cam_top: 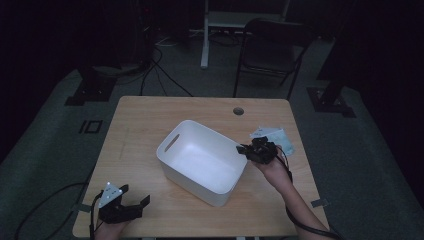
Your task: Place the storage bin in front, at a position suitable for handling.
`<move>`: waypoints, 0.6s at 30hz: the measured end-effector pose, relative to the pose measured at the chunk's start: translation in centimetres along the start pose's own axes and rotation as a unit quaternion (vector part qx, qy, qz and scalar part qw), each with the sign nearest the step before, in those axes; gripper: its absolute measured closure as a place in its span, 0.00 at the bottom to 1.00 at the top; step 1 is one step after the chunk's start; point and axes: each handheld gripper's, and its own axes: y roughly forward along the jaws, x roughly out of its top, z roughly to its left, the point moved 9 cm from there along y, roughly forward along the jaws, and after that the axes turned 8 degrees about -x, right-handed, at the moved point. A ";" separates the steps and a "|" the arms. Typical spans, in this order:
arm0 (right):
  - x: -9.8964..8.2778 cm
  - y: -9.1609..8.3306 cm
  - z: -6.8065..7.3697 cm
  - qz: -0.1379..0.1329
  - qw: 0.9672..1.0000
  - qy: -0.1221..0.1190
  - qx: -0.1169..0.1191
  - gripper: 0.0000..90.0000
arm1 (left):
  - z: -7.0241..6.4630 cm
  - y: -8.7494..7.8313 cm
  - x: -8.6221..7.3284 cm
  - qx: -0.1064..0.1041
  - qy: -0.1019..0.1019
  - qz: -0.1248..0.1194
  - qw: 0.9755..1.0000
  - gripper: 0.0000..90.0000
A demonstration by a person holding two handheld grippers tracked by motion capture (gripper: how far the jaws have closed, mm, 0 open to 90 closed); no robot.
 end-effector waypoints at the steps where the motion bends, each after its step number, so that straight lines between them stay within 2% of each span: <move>1: 0.0 0.0 0.0 0.000 1.000 0.000 0.000 0.93 | 0.0 0.0 0.0 0.000 0.000 0.000 1.000 0.05; 18: -2.3 -2.7 -0.7 -0.002 1.000 0.004 -0.009 0.93 | -0.3 0.2 0.0 -0.007 0.004 0.002 1.000 0.05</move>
